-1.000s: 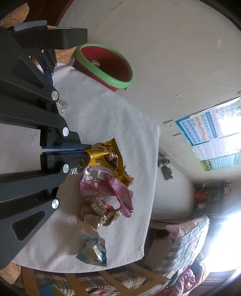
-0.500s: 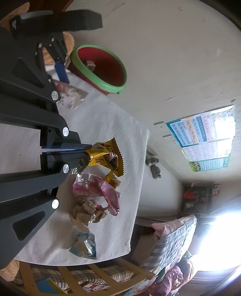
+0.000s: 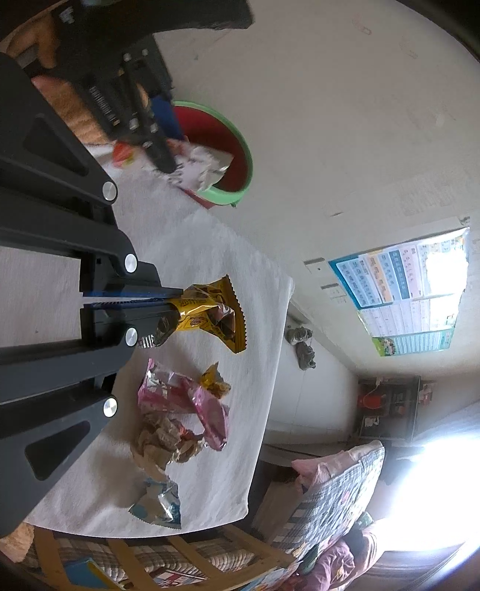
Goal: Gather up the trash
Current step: 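Carry the Glico box and yellow wrapper to the red bin and release them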
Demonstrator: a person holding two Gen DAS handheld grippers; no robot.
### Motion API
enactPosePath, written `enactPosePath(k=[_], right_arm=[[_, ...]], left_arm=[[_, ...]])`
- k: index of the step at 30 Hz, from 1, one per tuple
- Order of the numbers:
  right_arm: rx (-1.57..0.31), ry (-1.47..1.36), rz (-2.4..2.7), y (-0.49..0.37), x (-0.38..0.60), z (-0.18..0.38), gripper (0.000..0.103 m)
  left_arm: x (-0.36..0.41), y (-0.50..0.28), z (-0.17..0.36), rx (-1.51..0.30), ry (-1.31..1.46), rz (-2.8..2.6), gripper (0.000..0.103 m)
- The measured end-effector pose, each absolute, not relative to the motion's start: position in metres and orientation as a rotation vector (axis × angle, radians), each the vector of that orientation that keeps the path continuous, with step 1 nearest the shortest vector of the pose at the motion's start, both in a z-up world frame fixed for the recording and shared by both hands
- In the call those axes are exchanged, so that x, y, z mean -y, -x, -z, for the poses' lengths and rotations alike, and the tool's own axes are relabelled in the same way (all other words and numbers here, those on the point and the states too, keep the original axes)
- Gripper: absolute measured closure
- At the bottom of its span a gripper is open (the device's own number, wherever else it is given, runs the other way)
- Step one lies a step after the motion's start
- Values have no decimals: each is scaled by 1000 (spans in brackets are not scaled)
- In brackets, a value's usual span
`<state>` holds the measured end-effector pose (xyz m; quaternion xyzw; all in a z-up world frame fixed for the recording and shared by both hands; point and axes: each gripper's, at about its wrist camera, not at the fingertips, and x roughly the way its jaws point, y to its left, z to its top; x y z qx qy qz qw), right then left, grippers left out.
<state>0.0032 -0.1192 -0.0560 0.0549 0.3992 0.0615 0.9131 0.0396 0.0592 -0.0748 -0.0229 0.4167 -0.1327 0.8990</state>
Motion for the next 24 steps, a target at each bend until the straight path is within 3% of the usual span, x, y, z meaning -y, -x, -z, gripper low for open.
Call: enactPosePath(k=[24], right_arm=[[-828,-14,-268,-38,38,49,101]], left_arm=[[-145,-65,54,-782,131,87,64]])
